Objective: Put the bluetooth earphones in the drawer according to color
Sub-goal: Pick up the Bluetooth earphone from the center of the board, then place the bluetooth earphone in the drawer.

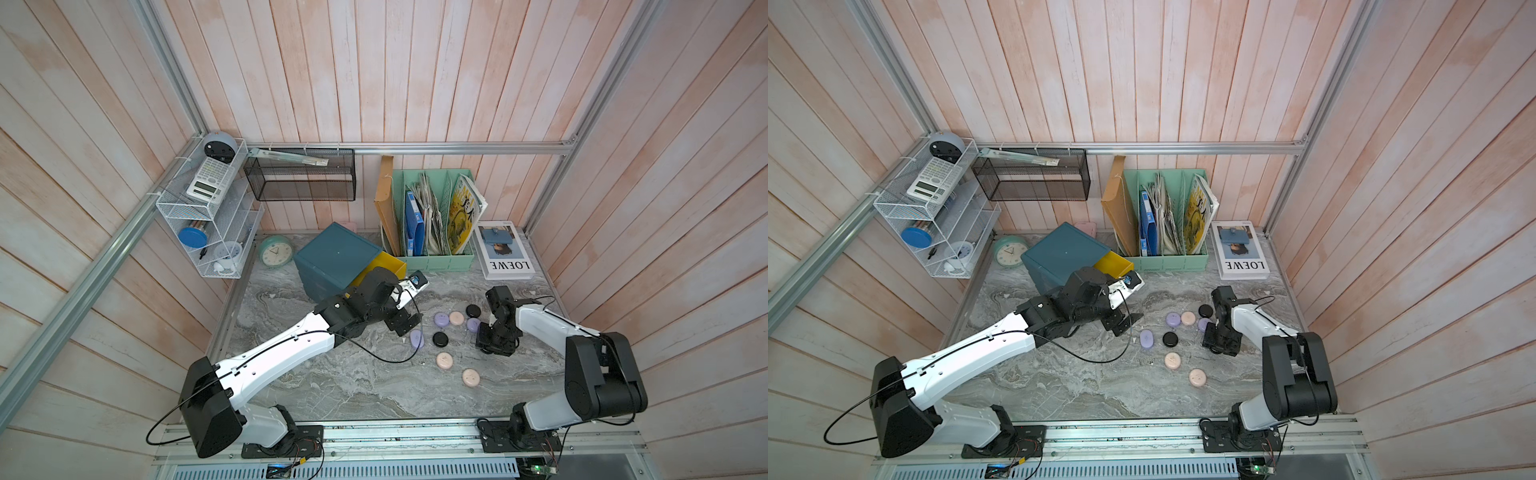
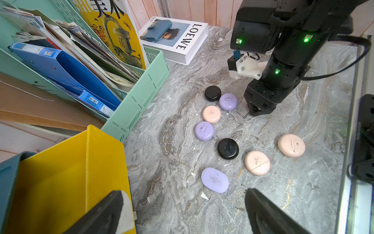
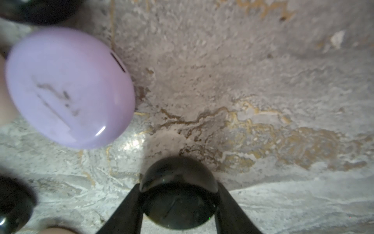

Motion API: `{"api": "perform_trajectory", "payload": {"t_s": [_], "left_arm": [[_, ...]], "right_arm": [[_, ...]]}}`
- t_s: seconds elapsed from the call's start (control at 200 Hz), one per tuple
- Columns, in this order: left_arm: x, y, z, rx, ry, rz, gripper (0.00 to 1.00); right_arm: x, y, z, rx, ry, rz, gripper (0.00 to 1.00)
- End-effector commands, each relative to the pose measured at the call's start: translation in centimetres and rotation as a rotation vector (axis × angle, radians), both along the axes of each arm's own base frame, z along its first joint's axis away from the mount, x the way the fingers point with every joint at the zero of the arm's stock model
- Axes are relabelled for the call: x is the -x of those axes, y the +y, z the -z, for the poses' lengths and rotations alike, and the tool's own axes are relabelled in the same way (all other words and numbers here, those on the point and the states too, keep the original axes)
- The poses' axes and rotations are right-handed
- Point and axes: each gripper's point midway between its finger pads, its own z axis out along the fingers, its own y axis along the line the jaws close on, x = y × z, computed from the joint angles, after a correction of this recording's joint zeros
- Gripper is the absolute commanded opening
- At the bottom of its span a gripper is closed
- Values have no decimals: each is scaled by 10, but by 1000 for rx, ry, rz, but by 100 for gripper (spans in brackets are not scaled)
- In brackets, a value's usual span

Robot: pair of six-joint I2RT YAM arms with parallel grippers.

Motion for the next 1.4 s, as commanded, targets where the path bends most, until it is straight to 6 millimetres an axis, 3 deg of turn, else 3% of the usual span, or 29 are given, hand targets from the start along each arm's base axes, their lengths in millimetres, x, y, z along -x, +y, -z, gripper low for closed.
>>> {"api": "perform_trajectory", "payload": {"t_s": [0.0,0.05,0.195,0.325,0.47,0.68,0.79,1.18,1.395], "left_arm": [[-2,3,-1,-26,-22,-11,100],[-2,4,-2,-25,-26,-14,100],[-3,5,-7,-6,-32,-26,100],[-3,6,-16,18,-40,-30,100],[-6,14,-33,76,-46,-43,100],[-16,43,-70,191,-81,-88,100],[-24,60,-78,193,-110,-129,100],[-34,95,-93,221,-132,-203,100],[-29,103,-81,239,-152,-166,100]], "right_arm": [[7,-1,-2,-3,3,0,6],[5,0,-5,-4,-9,-2,0],[-2,2,-23,-3,-80,-22,0],[-11,3,-52,-1,-192,-28,0],[-26,17,-91,-46,-339,-75,0],[-50,61,-167,-188,-584,-198,0],[-59,80,-197,-215,-667,-257,0],[-55,175,-283,-402,-977,-550,0],[-62,229,-307,-528,-990,-663,0]]}}
